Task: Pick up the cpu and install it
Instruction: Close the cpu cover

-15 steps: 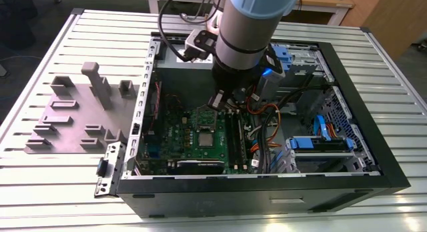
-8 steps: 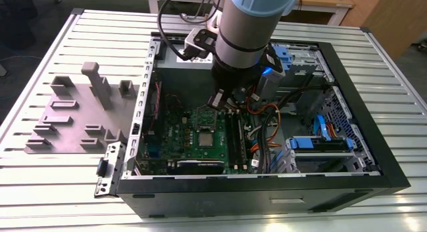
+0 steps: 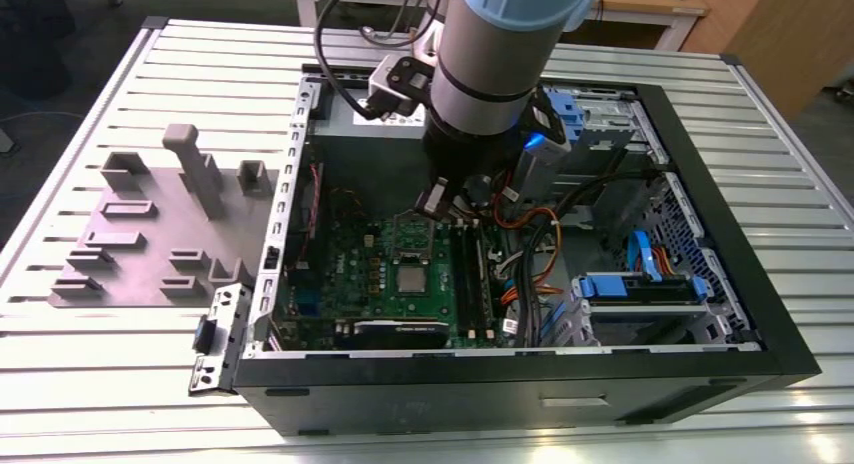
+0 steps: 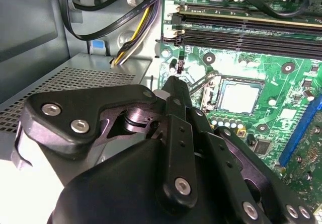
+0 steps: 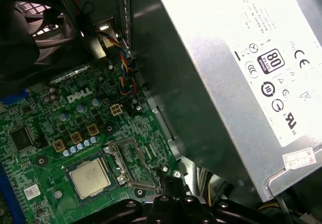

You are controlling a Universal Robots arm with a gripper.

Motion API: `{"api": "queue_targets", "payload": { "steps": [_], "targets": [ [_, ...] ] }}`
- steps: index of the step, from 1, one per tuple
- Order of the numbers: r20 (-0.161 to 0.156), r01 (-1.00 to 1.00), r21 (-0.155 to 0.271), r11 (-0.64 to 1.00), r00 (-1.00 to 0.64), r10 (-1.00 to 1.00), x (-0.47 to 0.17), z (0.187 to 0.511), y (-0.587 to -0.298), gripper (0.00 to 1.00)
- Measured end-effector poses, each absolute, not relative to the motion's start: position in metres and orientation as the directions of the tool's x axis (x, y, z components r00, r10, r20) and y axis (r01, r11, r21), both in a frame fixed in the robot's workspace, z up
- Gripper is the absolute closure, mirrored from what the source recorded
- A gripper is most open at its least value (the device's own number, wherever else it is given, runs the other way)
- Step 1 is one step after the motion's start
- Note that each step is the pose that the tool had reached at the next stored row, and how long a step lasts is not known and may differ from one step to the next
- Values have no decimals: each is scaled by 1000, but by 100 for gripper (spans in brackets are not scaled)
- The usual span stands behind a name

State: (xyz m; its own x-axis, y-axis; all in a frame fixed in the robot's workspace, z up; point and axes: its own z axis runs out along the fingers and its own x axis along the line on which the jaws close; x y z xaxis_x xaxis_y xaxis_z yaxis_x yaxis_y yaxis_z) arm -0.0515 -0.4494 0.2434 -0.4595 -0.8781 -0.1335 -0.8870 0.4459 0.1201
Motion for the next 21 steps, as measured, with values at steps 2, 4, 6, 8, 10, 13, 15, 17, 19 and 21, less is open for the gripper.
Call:
{"api": "queue_targets", "payload": {
  "steps": [2,4,6,8,10,13,15,17,19,21],
  "targets": [
    [-133,-887,120,446,-460,-878,-51,244,-449,89],
    [-133,-887,120,446,-460,-878,-52,244,-449,89],
    [-132,-887,119,446,-460,-878,-52,244,-449,89],
    [-131,-887,119,446,-460,-878,-52,246,-449,89],
    [-131,-887,119,446,-460,-878,-52,246,-449,89],
    [-129,-887,118,446,-459,-879,-52,246,-450,89],
    [-128,-887,117,446,-459,-879,-53,246,-451,89],
    [-128,-887,117,446,-459,-879,-53,246,-452,89],
    [-128,-887,117,446,-459,-879,-53,246,-452,89],
    [-128,-887,117,446,-459,-879,-53,246,-452,89]
  ]
}}
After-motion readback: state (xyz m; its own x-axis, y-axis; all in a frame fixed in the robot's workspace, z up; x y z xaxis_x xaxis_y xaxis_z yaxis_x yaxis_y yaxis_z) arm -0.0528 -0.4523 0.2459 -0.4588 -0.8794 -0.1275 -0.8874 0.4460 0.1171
